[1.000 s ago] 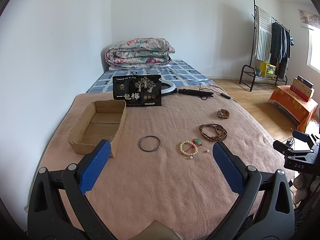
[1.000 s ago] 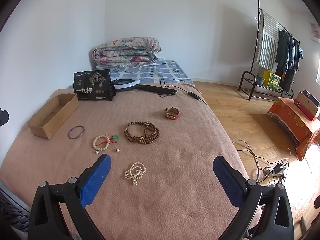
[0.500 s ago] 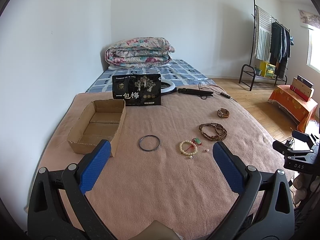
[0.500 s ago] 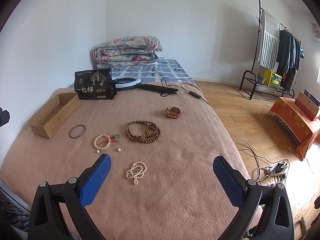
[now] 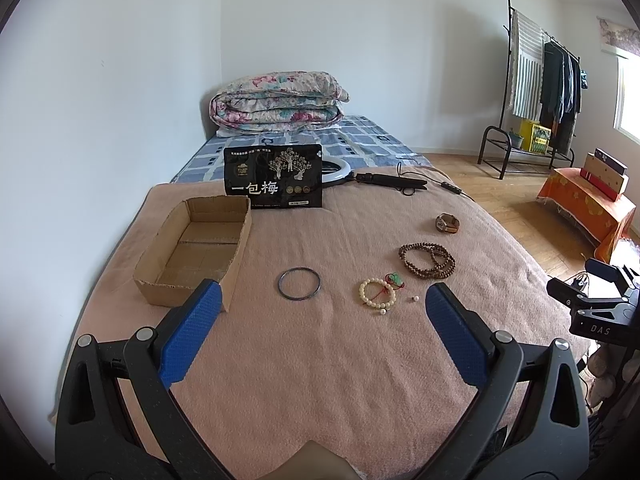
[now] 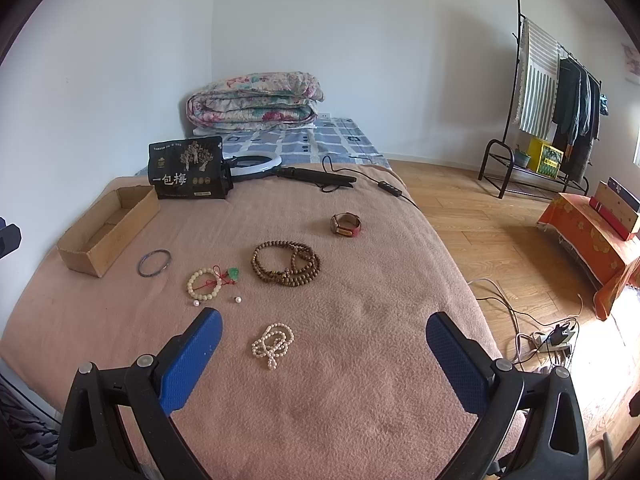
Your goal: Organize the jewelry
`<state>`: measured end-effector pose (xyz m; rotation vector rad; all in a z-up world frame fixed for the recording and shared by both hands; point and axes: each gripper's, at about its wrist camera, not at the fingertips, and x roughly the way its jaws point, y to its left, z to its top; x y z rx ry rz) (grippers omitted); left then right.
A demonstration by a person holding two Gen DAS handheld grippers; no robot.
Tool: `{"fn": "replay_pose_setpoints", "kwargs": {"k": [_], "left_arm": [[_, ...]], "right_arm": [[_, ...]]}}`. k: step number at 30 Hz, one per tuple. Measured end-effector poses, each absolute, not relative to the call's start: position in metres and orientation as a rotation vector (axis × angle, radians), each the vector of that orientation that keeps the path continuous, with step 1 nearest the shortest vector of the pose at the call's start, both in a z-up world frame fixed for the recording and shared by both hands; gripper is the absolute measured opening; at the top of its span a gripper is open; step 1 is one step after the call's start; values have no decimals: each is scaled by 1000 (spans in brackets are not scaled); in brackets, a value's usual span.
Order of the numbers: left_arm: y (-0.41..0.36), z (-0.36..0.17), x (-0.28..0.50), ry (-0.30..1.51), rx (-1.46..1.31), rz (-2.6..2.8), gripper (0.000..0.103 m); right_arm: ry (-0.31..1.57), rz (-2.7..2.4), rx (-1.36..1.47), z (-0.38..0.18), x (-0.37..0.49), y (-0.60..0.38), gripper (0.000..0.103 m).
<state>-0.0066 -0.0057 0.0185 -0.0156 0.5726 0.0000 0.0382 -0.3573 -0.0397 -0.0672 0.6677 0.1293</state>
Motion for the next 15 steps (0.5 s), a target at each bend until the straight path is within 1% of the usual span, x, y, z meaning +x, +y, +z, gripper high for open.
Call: {"fn": "replay_pose_setpoints", "kwargs": {"k": [5,15], "left_arm": [[-8,16,-4,598,-13,2,103],[7,-25,23,709,17,-34,103]], "right_arm": [[670,125,-67,-41,39,-358,103],[732,73,-42,-56,53,-374,103]]}}
